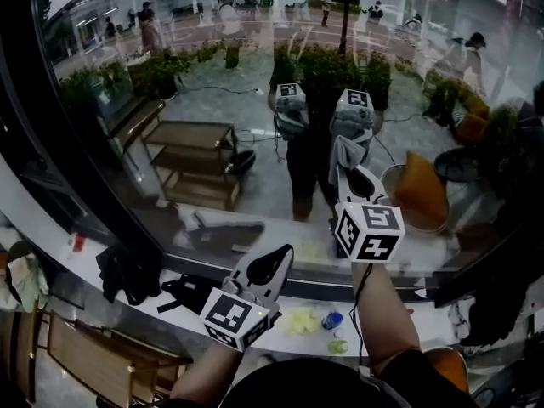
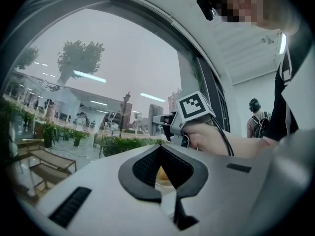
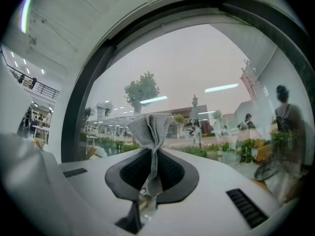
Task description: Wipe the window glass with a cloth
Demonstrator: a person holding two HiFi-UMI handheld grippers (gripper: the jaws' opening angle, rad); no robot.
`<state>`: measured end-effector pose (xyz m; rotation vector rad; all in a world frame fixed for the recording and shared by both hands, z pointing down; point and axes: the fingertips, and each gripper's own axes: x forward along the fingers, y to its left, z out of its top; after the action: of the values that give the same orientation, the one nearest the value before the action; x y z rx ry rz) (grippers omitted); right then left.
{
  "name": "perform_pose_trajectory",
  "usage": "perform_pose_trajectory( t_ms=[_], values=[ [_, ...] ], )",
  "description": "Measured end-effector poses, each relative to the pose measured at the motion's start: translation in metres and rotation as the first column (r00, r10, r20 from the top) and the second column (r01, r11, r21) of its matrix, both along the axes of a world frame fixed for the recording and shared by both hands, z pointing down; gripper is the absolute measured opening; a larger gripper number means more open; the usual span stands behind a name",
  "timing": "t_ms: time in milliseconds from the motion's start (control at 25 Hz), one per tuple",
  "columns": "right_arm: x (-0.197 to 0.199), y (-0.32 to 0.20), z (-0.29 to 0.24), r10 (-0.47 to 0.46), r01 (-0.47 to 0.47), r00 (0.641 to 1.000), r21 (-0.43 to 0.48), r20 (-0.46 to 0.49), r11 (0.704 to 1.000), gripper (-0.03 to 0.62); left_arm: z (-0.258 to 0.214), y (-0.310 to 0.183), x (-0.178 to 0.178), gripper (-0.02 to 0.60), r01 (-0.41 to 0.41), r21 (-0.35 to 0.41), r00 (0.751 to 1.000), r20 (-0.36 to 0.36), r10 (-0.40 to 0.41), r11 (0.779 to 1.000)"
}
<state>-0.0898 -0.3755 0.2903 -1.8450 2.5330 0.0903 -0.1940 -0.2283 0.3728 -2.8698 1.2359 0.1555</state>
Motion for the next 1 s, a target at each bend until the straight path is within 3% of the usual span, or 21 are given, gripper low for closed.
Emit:
perform_pose_trajectory(
  t_ms=[600, 1000],
  values=[
    [-0.081, -0.021, 0.026, -0.084, 0.086, 0.995, -0.041, 0.048, 0.995, 0.044, 0.021, -0.002, -0.058, 0.008, 0.072, -0.05, 0.996, 0.051, -0.069, 0.996],
    [-0.113, -0.021, 0.037, -0.095, 0.096, 0.995, -0.04, 0.045, 0.995, 0.044, 0.03, -0.007, -0.085, 0.008, 0.07, -0.055, 0.997, 0.034, -0.069, 0.996]
  ],
)
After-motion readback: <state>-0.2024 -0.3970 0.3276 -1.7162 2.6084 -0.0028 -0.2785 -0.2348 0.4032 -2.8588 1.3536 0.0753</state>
